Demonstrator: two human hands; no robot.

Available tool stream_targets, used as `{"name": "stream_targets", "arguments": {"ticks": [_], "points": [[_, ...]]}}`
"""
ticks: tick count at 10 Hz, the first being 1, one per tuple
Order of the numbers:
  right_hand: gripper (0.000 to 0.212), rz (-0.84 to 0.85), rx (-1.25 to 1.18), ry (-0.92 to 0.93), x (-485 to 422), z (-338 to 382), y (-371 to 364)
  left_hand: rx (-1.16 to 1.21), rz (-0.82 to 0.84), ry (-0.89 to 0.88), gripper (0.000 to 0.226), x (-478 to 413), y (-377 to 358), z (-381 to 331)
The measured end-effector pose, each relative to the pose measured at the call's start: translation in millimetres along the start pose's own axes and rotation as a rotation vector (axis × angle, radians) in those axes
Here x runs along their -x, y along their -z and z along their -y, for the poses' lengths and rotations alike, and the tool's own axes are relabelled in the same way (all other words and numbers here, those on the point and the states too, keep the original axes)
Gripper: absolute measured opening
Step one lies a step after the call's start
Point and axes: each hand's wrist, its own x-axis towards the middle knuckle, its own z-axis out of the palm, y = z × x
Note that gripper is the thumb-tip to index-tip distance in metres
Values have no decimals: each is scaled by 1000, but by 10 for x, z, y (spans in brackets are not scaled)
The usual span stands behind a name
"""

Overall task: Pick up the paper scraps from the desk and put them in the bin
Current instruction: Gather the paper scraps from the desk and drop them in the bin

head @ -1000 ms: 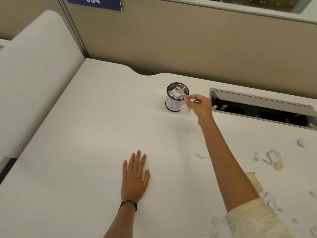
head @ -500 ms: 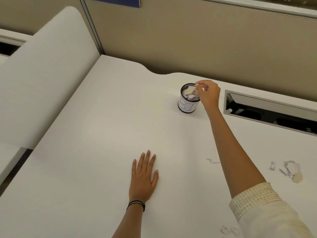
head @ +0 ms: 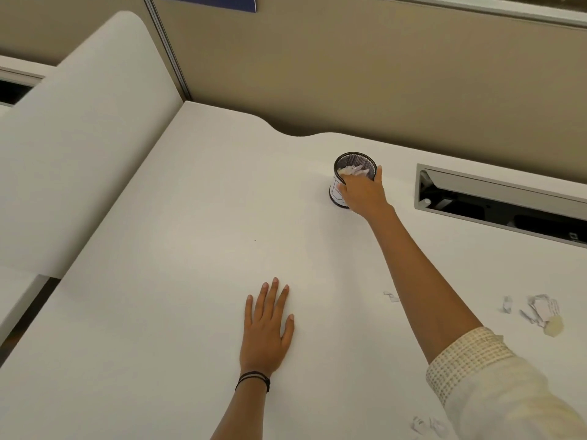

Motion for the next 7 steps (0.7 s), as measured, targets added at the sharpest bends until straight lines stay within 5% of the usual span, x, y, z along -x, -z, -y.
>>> {"name": "stream_targets", "arguments": {"ticks": [3, 6, 7], "points": [[41, 13, -25, -9, -94, 93, 141, -1, -4, 1, 56, 5, -11, 12], [39, -501, -571, 5, 612, -178, 102, 9, -17, -10, 56, 0, -10, 29], [38, -453, -631, -84, 1084, -389, -175, 8, -16, -18, 56, 6, -12, 29]]}}
